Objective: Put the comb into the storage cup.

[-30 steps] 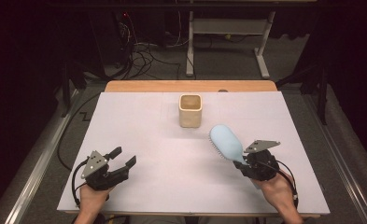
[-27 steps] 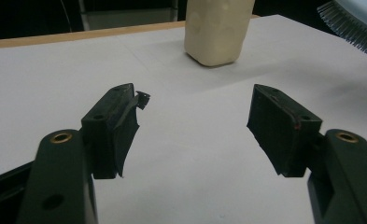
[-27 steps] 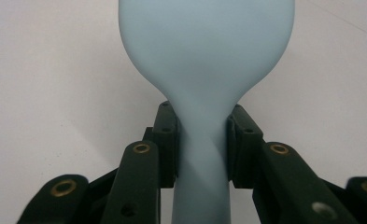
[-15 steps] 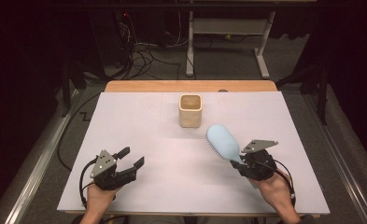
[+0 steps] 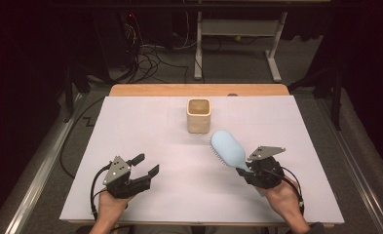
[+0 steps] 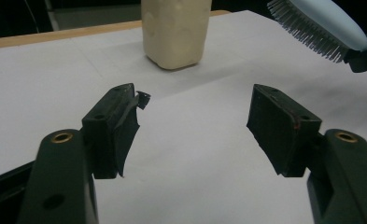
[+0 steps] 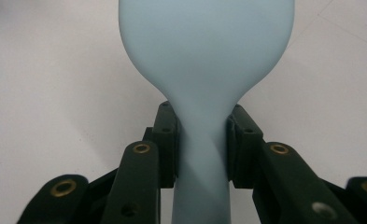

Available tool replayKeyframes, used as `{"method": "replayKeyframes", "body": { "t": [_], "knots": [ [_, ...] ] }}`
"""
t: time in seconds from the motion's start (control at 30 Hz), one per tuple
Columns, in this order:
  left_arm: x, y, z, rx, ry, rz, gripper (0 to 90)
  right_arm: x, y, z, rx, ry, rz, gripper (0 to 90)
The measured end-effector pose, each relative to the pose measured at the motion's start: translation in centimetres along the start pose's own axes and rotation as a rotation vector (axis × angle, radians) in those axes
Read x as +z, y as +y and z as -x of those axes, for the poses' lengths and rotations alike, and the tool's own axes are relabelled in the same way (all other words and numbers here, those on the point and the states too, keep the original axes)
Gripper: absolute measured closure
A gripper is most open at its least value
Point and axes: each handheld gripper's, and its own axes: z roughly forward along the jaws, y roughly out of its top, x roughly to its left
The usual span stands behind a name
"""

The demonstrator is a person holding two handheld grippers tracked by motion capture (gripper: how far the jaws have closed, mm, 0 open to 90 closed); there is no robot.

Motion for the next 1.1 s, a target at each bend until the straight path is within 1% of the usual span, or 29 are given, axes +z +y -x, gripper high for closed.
{"method": "replayKeyframes", "body": {
  "t": [0.2,0.37,0.87,1.03,1.1],
  "knots": [
    [0.9,0.3,0.8,0.013,-0.030,-0.012,33.8,-0.1,0.1,-0.2,-0.004,0.004,0.011,70.4],
    [1.5,0.5,1.4,0.014,-0.052,-0.024,34.5,0.0,0.2,-0.4,-0.008,0.007,0.018,70.4],
    [3.4,1.1,2.9,0.041,-0.112,-0.053,34.4,0.4,0.6,-1.4,-0.031,0.031,0.022,70.4],
    [4.1,1.3,3.4,0.047,-0.136,-0.060,34.3,0.4,0.7,-1.7,-0.042,0.048,0.027,70.4],
    [4.4,1.3,3.7,0.052,-0.145,-0.066,34.1,0.5,0.8,-1.8,-0.035,0.051,0.025,70.4]
  ]
}}
